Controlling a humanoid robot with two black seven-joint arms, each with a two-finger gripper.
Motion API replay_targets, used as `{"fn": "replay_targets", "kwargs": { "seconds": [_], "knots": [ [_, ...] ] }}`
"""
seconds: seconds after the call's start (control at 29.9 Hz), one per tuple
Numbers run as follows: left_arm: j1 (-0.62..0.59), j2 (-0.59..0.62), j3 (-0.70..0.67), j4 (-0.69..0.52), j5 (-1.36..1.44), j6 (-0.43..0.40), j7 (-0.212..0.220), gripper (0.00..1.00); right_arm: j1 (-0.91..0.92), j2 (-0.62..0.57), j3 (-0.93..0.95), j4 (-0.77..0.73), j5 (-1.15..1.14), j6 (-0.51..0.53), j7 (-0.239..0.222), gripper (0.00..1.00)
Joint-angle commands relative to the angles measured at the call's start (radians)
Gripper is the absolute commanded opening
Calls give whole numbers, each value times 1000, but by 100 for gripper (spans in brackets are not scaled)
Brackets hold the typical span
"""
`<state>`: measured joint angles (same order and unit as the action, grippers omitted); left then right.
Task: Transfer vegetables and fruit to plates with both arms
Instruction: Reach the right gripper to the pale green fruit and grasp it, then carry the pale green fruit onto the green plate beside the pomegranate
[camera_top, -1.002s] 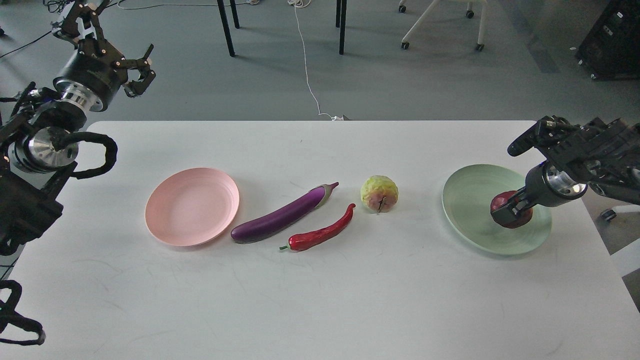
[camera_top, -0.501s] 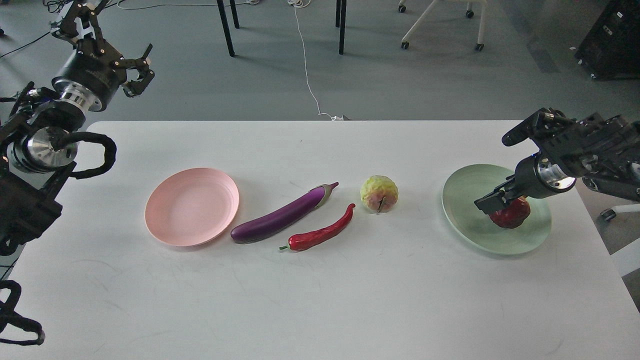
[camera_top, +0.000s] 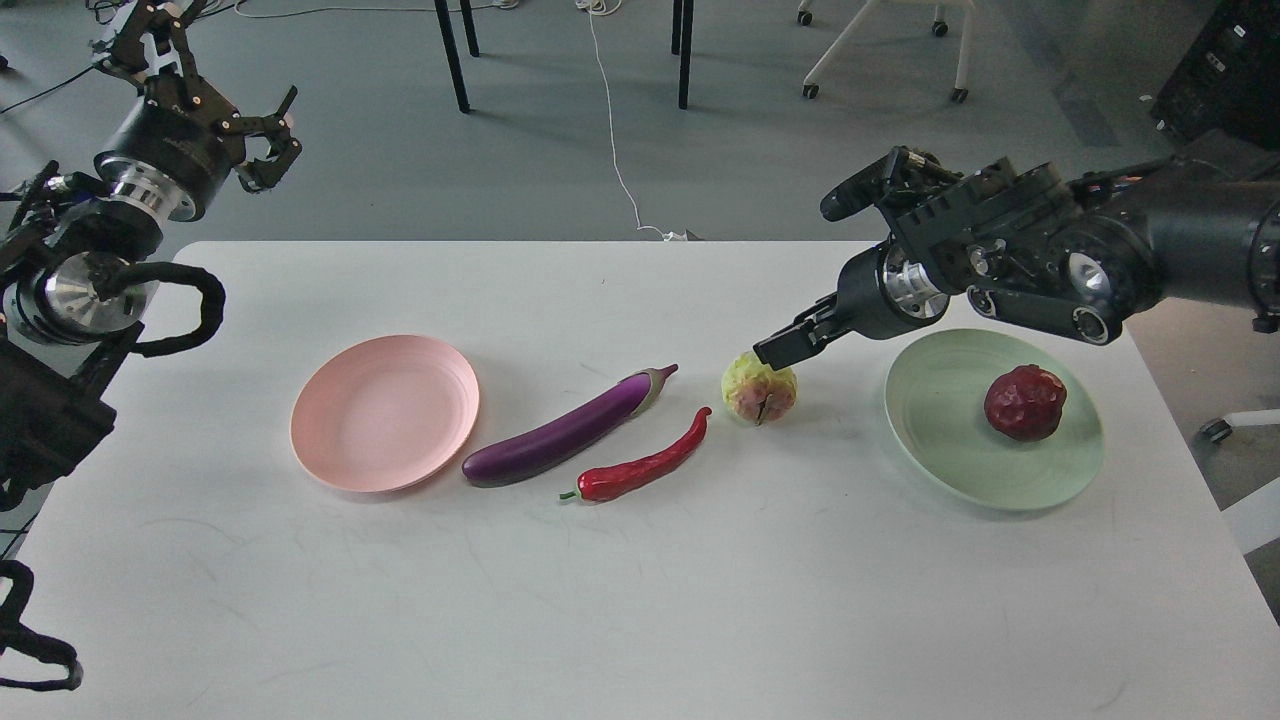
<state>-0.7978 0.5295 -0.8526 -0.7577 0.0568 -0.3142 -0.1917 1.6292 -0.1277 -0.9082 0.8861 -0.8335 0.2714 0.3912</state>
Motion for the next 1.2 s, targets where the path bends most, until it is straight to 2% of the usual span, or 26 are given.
{"fn": "replay_targets", "kwargs": {
  "seconds": [0.0, 0.37, 0.7, 0.8, 1.04, 1.17],
  "knots": [
    [5, 1, 1, 0, 0, 0, 0, 98, -35, 52, -6, -51, 14, 0, 0, 98],
    [8, 4, 4, 1, 1, -9, 0, 98, -92, 125, -75, -151, 10, 2, -2, 98],
    [15, 6, 4, 1, 1, -9, 0, 98, -138, 128, -84, -194, 11, 11, -3, 96],
    [17, 6, 4, 1, 1, -9, 0, 98, -157, 128, -84, -194, 11, 11, -3, 89],
    [19, 6, 4, 1, 1, -9, 0, 98, -141, 128, -120, -190, 8, 11, -2, 59],
    [19, 6, 4, 1, 1, -9, 0, 98, -95, 111, -123, -182, 8, 11, -2, 54]
  ]
}}
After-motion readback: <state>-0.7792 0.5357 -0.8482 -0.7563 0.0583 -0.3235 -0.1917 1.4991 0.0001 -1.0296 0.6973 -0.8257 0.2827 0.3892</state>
